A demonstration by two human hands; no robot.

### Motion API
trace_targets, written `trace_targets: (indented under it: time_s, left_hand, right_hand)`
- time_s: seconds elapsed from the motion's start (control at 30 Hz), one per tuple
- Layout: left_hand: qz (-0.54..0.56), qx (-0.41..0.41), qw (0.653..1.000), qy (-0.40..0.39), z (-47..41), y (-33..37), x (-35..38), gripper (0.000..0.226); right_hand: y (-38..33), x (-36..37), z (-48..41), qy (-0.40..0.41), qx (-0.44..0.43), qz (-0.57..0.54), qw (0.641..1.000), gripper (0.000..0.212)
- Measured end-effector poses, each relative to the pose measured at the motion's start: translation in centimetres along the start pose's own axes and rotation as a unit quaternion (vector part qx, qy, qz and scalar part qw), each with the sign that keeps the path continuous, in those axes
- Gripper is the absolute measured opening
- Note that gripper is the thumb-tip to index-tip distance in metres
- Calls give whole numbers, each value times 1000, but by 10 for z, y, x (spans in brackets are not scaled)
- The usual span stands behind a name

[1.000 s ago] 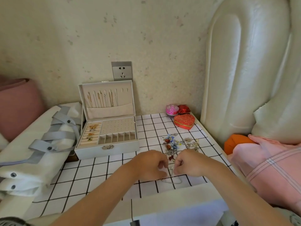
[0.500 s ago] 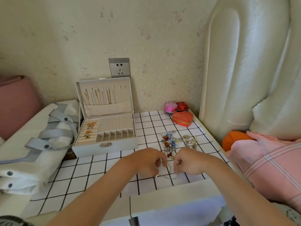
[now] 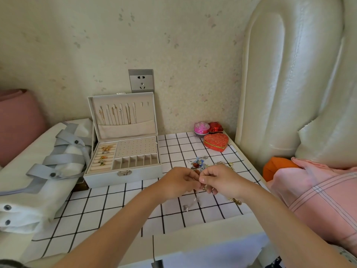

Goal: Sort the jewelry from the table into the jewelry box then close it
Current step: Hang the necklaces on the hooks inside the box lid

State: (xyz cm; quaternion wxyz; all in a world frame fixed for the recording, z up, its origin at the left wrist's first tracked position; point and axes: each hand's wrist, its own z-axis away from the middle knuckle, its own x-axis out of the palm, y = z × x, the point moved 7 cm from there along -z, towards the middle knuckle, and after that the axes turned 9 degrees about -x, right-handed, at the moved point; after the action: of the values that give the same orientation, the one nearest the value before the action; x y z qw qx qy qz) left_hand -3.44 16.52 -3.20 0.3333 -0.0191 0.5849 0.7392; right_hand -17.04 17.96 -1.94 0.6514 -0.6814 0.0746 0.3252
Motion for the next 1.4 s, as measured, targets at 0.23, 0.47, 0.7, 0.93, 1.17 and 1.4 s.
trace_targets:
  time_s: [0.23,0.47,0.7,0.93,1.17,1.4]
  left_hand:
    - [-54,9,997,45,2,13,-19,6]
    - [-152,48,983,86,8,35,-25,13]
    - [-65,-4,996,61,3,25,-36,19]
    - [58,-53,996,-47,3,18,-29,15]
    - [169,3,983,-71,24,28,-68,21]
    - [317,65,944,-72,35,40,-107,26]
  right_hand:
    - [-5,1,-3,31,-3,-91,995,18]
    - [-12,8,-3,40,-17,-194,980,14]
    - [-14,8,-5,66,-41,-235,969,12]
    - [-19,7,-13,44,-46,-207,976,23]
    - [-22,3,-19,45,-10,-237,970,18]
    - [-42,13,-38,16,-21,-245,969,22]
